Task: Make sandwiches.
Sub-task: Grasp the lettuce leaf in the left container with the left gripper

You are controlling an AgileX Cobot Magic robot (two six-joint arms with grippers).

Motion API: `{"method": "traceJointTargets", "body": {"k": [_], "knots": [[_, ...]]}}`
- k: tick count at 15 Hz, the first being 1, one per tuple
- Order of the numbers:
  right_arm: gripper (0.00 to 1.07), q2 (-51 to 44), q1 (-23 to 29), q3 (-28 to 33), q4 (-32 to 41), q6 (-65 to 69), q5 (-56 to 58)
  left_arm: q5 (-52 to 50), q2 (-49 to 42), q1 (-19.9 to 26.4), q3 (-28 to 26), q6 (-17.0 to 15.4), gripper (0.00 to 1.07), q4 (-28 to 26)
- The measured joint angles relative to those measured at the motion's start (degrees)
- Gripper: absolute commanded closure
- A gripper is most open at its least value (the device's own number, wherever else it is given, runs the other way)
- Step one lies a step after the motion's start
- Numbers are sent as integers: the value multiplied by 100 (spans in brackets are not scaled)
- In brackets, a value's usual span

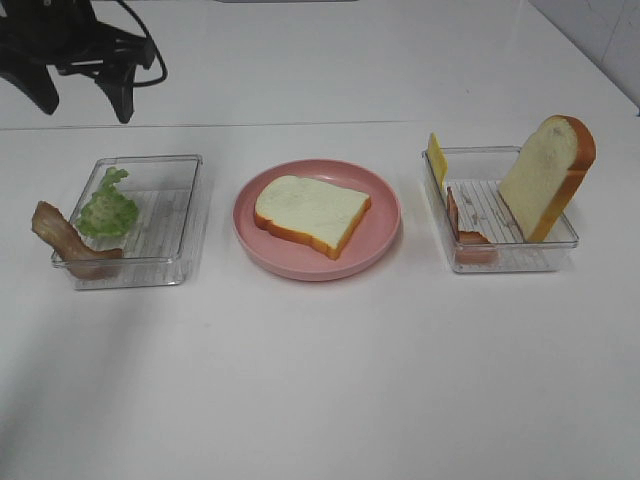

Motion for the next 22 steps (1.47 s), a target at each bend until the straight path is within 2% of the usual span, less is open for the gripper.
{"method": "traceJointTargets", "body": {"k": [3, 5, 8, 11, 13, 15, 18, 22], "knots": [[35, 0, 0, 0, 0, 0, 0, 17, 372, 0, 109, 0, 32, 275], [35, 0, 0, 0, 0, 0, 0, 17, 659, 0, 109, 29, 32, 281], [35, 0, 0, 0, 0, 0, 0, -92, 1083, 0, 109, 241, 32, 286], [35, 0, 0, 0, 0, 0, 0, -344, 1232, 0, 109, 258, 34, 315], [35, 0, 0, 0, 0, 0, 0, -481, 1278, 0, 109, 264, 40, 344], [35, 0, 0, 0, 0, 0, 0, -584, 1283, 0, 109, 264, 53, 390], [35, 0, 0, 0, 0, 0, 0, -584, 1283, 0, 109, 275, 62, 395], [35, 0, 0, 0, 0, 0, 0, -584, 1283, 0, 109, 275, 65, 464]]}}
